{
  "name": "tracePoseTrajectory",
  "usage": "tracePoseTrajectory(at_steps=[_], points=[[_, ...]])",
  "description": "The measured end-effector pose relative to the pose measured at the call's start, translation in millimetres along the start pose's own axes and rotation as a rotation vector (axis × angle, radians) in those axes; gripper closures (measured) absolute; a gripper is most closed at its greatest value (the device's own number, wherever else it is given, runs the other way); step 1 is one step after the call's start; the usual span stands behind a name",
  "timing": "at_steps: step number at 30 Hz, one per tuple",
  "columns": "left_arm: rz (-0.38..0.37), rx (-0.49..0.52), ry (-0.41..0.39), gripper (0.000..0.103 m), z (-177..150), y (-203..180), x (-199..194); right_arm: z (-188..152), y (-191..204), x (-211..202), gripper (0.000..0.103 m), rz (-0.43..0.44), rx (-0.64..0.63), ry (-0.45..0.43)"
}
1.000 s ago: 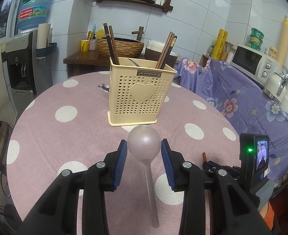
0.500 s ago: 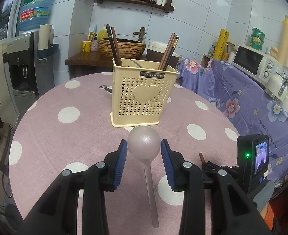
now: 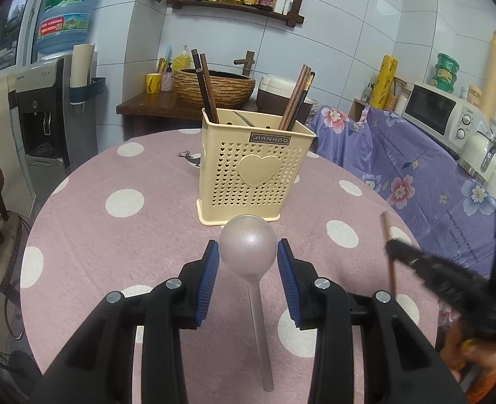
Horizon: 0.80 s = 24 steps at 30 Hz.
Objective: Organize utensils
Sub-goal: 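Lift the plastic spoon with the left tool while the right tool grasps the brown chopstick, then carry the plastic spoon and brown chopstick into the cream basket and open both tools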
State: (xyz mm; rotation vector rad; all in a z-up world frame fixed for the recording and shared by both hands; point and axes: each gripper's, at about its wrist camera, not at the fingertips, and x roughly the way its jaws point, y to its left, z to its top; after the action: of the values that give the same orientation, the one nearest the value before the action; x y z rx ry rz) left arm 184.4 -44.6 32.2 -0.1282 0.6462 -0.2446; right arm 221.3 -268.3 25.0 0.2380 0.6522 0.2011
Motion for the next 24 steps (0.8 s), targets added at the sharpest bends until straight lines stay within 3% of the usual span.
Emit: tracePoseTrajectory(at_steps=[6,17,24], points=[[-0.002,0.002,-0.007,0.067,4.5,0.9,-1.1,18.9,10.2,-41.0,0.095,0.075,-0.066,-0.122],[-0.020,-0.005,-0.033,0.067,14.2,2.1,-5.9,24.5,13.9,-55.7,0.095,0.113,-0.082,-0.161],[-0.037,0.004,-0.098,0.067,49.9,2.3,-5.3,54.4,21.8,-61.5,0.095,0.129,-0.108,-0.211]])
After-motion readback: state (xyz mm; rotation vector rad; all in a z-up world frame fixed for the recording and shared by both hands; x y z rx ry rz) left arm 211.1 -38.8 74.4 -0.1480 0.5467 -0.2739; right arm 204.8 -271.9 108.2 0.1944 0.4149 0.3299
